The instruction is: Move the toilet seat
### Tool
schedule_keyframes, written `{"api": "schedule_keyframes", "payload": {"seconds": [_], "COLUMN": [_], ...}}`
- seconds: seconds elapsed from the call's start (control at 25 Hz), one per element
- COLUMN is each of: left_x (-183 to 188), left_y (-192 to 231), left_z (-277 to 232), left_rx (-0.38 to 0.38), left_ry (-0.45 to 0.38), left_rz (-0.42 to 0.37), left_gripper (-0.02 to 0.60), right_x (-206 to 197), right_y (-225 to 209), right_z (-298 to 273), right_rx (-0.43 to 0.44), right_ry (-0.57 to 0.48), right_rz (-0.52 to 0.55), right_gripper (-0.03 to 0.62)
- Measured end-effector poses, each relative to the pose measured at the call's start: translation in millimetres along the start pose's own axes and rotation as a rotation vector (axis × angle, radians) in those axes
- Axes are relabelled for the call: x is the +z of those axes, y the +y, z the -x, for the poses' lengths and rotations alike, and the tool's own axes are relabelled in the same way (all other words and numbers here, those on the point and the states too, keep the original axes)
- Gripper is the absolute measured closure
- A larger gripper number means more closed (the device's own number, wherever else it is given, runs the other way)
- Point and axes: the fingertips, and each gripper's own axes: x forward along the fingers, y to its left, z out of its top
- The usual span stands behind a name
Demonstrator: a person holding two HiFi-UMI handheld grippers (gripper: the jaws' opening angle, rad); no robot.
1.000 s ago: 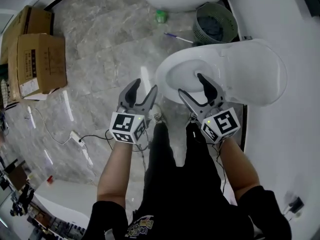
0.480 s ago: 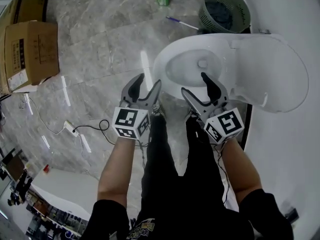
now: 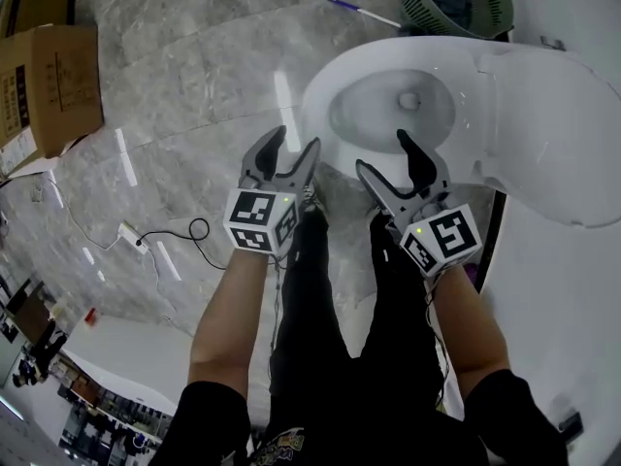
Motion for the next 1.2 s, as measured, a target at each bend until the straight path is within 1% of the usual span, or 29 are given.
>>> {"api": "schedule_keyframes", "payload": {"seconds": [0.28,0.52,0.8,1.04,1.2], "left_x": [-45,-71,-83,-90,-93], "left_y": [25,40,51,52,52], "left_z": [-29,-59,-86,-101,-106], "left_rx": [0.006,0.012,-0.002,-0.008,-0.015], "left_ry": [0.041,0.056,0.064,0.079,0.078], "left_rz": [0.011,0.038,0.062,0.035,0.042], "left_gripper": [0.351,0.351,0.351,0.351,0.351], "right_x": [-39,-68,-87,-95,-95], "right_y": [-9,-21,-28,-26,-26], "right_z": [-11,-22,-32,-38,-40], "right_rx": [-0.027,-0.04,-0.045,-0.03,-0.022], "right_ry": [0.003,0.007,0.014,0.013,0.01], "right_rz": [-0.033,-0.053,-0.071,-0.081,-0.077], "right_gripper": [0.247,0.247,0.247,0.247,0.247]}}
